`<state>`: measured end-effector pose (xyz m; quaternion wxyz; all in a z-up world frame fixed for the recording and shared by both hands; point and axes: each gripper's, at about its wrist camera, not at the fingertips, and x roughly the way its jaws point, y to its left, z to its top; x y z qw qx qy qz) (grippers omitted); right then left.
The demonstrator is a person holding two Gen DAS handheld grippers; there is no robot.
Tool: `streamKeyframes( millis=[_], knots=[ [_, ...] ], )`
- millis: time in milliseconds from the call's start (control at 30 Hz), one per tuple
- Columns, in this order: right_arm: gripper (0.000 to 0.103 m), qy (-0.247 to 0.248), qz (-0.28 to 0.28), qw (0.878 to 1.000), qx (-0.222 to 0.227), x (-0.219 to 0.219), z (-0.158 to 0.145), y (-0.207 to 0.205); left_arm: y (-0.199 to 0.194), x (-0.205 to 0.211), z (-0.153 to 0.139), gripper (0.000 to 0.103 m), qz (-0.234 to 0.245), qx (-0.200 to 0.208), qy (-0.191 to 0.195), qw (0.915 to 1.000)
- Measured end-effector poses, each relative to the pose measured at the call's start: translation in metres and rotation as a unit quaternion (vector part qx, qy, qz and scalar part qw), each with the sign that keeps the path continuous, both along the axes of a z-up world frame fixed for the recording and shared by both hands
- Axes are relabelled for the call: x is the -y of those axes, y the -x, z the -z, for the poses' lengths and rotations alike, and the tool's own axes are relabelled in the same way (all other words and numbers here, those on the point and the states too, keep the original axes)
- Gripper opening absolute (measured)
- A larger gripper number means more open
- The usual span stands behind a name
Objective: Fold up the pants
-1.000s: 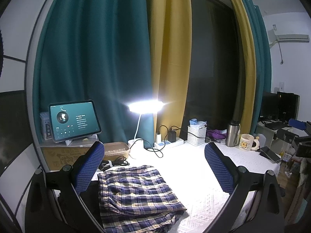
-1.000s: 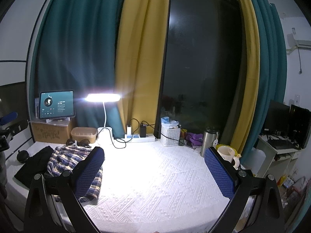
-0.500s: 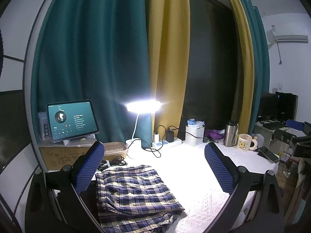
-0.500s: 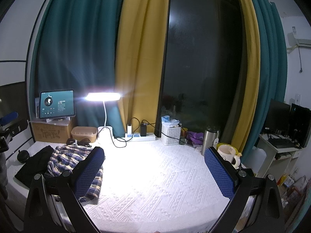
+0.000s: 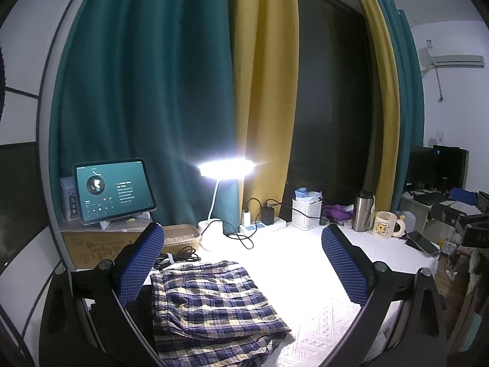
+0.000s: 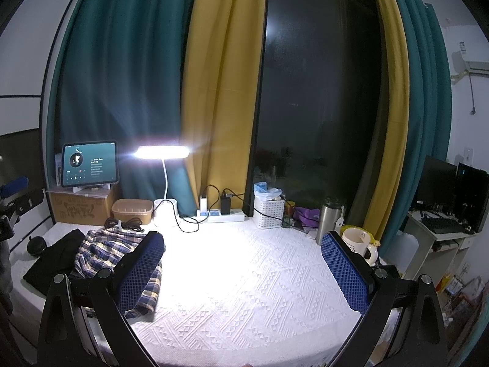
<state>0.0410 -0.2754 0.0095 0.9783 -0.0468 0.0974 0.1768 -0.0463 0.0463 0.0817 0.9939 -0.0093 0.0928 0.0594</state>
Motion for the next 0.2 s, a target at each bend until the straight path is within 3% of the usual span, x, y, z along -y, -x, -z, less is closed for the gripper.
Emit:
streamKeyframes(
  millis=[200],
  knots=[
    [0.103,0.001,0.001,1.0,-0.001,-0.0008,0.0012,0.0004,-0.0013,0.0005,0.0017,0.102,0.0,-0.002,-0.002,1.0]
  ],
)
